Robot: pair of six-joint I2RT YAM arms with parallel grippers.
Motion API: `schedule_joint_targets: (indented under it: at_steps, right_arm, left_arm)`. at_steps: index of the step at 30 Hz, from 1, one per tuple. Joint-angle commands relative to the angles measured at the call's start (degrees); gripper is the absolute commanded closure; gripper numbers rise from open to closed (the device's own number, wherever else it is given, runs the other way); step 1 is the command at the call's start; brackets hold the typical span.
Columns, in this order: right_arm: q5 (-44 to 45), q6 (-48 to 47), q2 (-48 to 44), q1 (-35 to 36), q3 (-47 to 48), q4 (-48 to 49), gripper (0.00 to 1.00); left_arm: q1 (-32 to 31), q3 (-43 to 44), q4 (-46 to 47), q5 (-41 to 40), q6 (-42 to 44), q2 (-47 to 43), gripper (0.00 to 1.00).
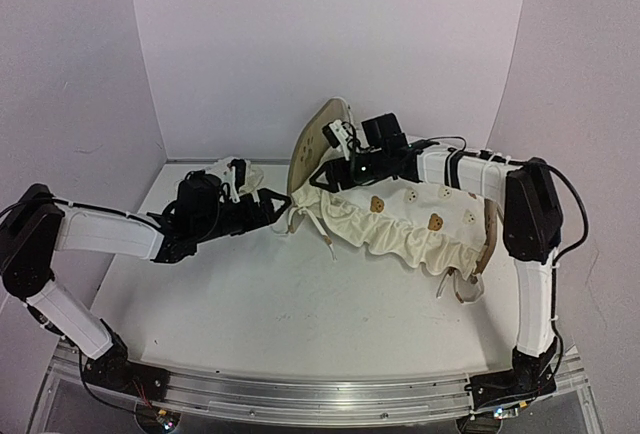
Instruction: Set up the pet bed
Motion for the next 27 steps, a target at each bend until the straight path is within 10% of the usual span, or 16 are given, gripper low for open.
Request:
schedule_joint_targets:
  at_steps: [1,8,17,23,27]
  right_arm:
    - [-2.9,2.96,3.78,1.32,5.13,6.19,0.37]
    - [-6.22,3.76,7.15,6.82,0.14,6.8,0.61]
    - [-4.1,10.53,5.06,7.78,-9.81,13.72,0.29]
    - [-4.18,4.34,-13.53,6.87,-11.29,-4.12,0.21]
    - [19.88,-2.66,-29.23,4.32,-13.95,-23.38,0.13]
  left_arm:
    - [0.26,-3.16,3.6,0.25,-1.65,-4.89,0.05]
    - [0.88,-5.54,3.66,-1.62,-0.47,-7.92,0.05]
    - [1.87,-5.6,3.5,-1.1,0.01,-5.5,0.04]
    - [1.93,-5.79,3.52,0.15,-0.82,-4.34,0.04]
    - [1.84,-5.36,3.51,0.35,1.02,-3.11,0.04]
